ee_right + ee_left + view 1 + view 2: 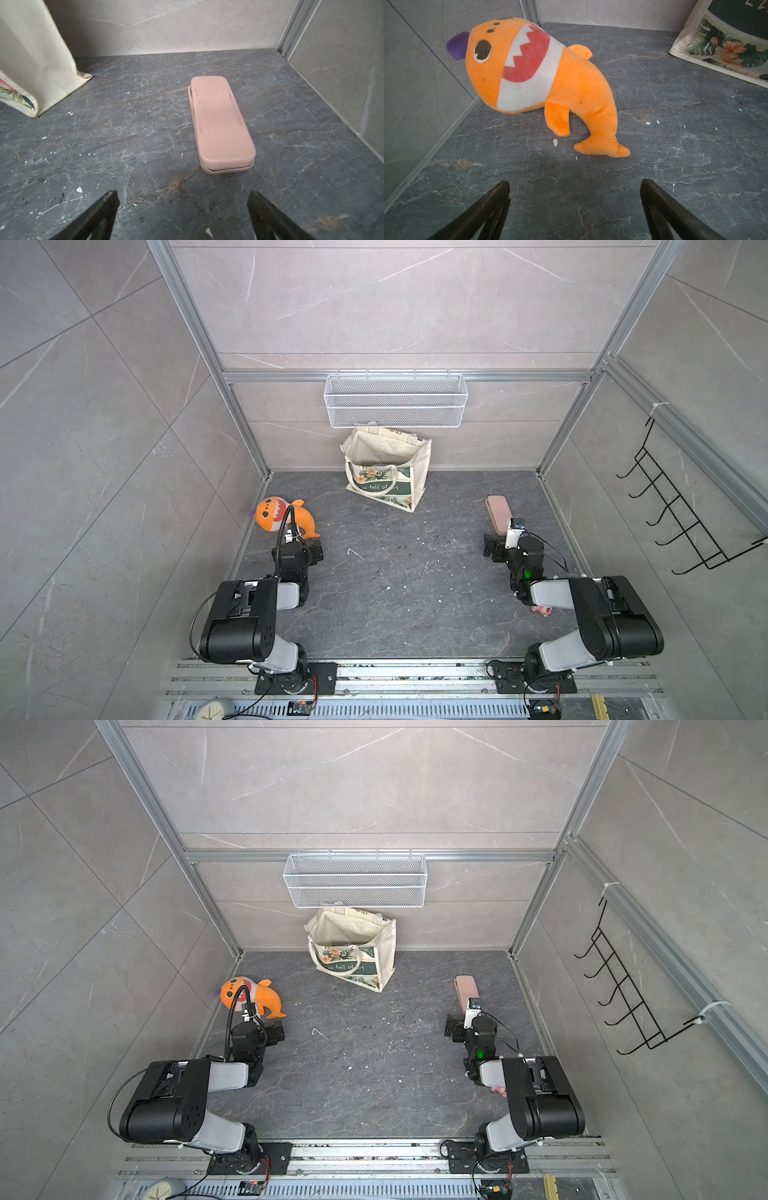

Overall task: Take out the compass set from the canvas bag
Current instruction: Adjust the canvas bag at the center of the board.

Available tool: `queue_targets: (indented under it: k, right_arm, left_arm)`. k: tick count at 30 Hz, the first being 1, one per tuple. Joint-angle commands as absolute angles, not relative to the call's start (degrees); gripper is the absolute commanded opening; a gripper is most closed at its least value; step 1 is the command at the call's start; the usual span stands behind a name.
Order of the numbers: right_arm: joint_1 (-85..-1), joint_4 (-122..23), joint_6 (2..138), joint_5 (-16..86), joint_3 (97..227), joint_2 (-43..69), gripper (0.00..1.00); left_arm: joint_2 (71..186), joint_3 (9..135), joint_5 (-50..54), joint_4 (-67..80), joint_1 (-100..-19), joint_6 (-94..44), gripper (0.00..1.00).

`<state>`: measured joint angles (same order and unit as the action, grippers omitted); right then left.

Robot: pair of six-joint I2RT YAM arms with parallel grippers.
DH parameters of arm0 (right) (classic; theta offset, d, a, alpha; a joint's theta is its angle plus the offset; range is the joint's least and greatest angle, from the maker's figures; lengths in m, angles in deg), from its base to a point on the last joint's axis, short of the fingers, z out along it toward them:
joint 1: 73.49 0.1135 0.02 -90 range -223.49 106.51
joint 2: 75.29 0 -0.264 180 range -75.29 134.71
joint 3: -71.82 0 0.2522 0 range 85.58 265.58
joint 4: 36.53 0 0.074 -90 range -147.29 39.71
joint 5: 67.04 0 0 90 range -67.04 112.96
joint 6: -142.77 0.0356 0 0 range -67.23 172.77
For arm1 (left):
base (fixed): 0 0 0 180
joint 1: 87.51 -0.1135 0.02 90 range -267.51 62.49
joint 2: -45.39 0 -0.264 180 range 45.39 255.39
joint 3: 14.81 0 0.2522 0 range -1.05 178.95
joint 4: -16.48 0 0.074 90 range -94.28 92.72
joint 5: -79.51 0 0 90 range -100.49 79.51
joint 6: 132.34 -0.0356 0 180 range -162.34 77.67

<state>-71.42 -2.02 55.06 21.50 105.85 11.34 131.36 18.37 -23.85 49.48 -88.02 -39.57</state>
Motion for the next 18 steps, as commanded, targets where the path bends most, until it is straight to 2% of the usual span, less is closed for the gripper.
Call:
queue_targets:
  k: [1,8,11,13,16,18]
  right_arm:
    - [-71.4,-1.8,54.5,22.0,106.6,10.9,0.99]
    - [-71.4,-2.1,55.1,20.8,106.7,10.2,1.0]
    - [-71.4,-14.9,57.8,13.6,111.5,6.4,0.99]
    - [-71.4,-22.5,57.7,12.8,114.3,4.0,0.99]
    - [-71.4,-24.7,58.5,12.1,112.8,-2.2,1.0]
    - [-71.4,-32.2,61.8,8.4,114.4,-6.5,1.0]
  left_arm:
    - [131.2,19.2,-23.7,51.9,-87.9,-40.8,1.0]
    - [130.8,19.4,-25.0,51.9,-88.0,-40.6,1.0]
    - [127.8,21.3,-26.3,45.8,-88.0,-39.9,1.0]
    - [124.2,23.2,-25.8,38.4,-88.0,-39.3,1.0]
    - [119.0,25.4,-26.1,29.1,-88.1,-36.6,1.0]
    - [115.2,28.1,-28.3,20.3,-88.0,-32.7,1.0]
